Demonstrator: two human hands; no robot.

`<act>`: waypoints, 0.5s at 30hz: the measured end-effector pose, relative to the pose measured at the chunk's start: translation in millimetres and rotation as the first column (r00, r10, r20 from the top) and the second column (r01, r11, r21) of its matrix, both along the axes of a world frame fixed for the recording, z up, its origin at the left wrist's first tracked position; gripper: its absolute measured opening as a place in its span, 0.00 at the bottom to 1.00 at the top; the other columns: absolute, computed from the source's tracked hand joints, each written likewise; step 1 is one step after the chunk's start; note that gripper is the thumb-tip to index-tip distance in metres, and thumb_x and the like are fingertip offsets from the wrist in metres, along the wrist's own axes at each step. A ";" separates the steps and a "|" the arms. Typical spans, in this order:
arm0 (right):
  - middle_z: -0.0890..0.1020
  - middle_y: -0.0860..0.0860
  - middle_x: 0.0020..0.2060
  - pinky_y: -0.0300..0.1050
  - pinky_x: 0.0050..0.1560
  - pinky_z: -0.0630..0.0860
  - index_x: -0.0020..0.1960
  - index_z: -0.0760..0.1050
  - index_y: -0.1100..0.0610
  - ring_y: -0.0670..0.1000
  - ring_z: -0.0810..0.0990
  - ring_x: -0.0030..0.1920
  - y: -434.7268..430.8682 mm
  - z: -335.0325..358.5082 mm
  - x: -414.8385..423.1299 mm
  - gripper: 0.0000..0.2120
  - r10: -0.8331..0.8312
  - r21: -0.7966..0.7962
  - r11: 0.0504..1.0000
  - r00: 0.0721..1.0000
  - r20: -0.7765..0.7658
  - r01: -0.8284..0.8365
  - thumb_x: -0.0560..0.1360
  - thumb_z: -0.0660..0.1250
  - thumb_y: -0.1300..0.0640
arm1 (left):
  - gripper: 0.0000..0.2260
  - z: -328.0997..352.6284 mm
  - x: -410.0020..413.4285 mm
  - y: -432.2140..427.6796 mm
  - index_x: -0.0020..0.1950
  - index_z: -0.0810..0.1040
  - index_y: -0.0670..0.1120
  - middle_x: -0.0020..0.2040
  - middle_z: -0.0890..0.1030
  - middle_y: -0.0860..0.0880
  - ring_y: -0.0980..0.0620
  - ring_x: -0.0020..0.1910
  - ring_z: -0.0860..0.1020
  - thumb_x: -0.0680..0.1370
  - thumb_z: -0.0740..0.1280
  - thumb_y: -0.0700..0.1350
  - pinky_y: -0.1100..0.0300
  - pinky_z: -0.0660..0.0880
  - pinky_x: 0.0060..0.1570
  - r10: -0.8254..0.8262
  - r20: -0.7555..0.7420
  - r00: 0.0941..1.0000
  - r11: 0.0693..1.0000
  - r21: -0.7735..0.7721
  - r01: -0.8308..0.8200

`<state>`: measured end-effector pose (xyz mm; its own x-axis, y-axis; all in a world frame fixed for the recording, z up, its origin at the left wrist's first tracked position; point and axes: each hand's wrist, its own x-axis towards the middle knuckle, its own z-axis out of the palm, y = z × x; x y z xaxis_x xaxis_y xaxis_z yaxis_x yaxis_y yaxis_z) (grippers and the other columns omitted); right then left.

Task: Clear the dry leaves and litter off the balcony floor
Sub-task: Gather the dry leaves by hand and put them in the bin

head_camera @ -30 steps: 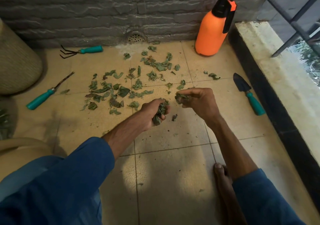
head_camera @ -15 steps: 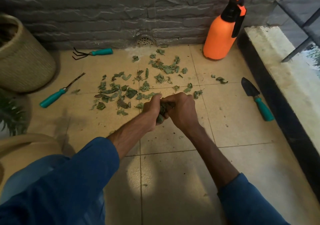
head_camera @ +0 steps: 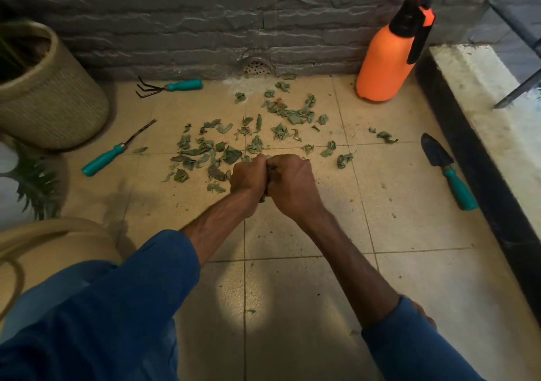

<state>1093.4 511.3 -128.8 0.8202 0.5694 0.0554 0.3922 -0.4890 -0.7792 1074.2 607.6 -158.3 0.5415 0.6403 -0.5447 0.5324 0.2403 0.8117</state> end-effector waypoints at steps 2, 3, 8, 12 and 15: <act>0.85 0.55 0.35 0.49 0.33 0.83 0.45 0.84 0.62 0.50 0.84 0.32 0.2 -3.0 2.8 0.08 -0.074 0.023 0.997 0.996 -0.039 0.075 0.73 0.69 0.71 | 0.18 3.0 -0.5 2.8 0.34 0.74 0.46 0.29 0.72 0.46 0.49 0.22 0.66 0.82 0.64 0.49 0.61 0.63 0.28 -0.044 -0.020 0.999 0.999 -0.025 0.043; 0.85 0.55 0.35 0.51 0.33 0.84 0.45 0.84 0.61 0.49 0.84 0.33 0.3 -4.2 3.9 0.08 -0.115 0.029 0.993 0.991 -0.073 0.117 0.73 0.69 0.70 | 0.17 5.4 -0.6 3.7 0.34 0.73 0.46 0.28 0.72 0.47 0.51 0.20 0.66 0.83 0.63 0.48 0.62 0.62 0.26 -0.063 -0.033 0.997 0.997 -0.037 0.061; 0.85 0.46 0.35 0.44 0.37 0.82 0.51 0.77 0.51 0.44 0.85 0.36 -2.2 -7.5 8.0 0.11 -0.246 0.026 0.967 0.958 -0.144 0.253 0.73 0.74 0.62 | 0.15 12.1 -3.1 6.6 0.39 0.77 0.43 0.27 0.76 0.47 0.53 0.18 0.71 0.83 0.64 0.48 0.65 0.62 0.21 -0.091 -0.072 0.993 0.996 -0.031 0.089; 0.82 0.42 0.30 0.34 0.29 0.76 0.48 0.80 0.53 0.38 0.82 0.30 -8.0 -8.0 15.2 0.11 -0.277 0.067 0.950 0.925 -0.261 0.304 0.70 0.79 0.60 | 0.14 10.4 -4.2 8.2 0.40 0.80 0.42 0.32 0.80 0.46 0.51 0.23 0.73 0.82 0.65 0.48 0.65 0.64 0.21 -0.094 -0.075 0.993 0.995 0.021 0.095; 0.86 0.50 0.33 0.41 0.34 0.82 0.50 0.81 0.56 0.47 0.86 0.33 -17.4 -7.5 19.9 0.13 -0.256 0.153 0.929 0.881 -0.398 0.338 0.68 0.80 0.63 | 0.15 9.2 -2.6 5.2 0.40 0.82 0.42 0.33 0.82 0.45 0.50 0.24 0.75 0.81 0.65 0.49 0.65 0.66 0.22 -0.103 -0.069 0.992 0.993 0.047 0.106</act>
<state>1113.3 493.9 -136.3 0.9337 0.3042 -0.1890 -0.0771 -0.3446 -0.9356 1071.6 612.7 -149.0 0.5704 0.6099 -0.5502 0.6056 0.1403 0.7833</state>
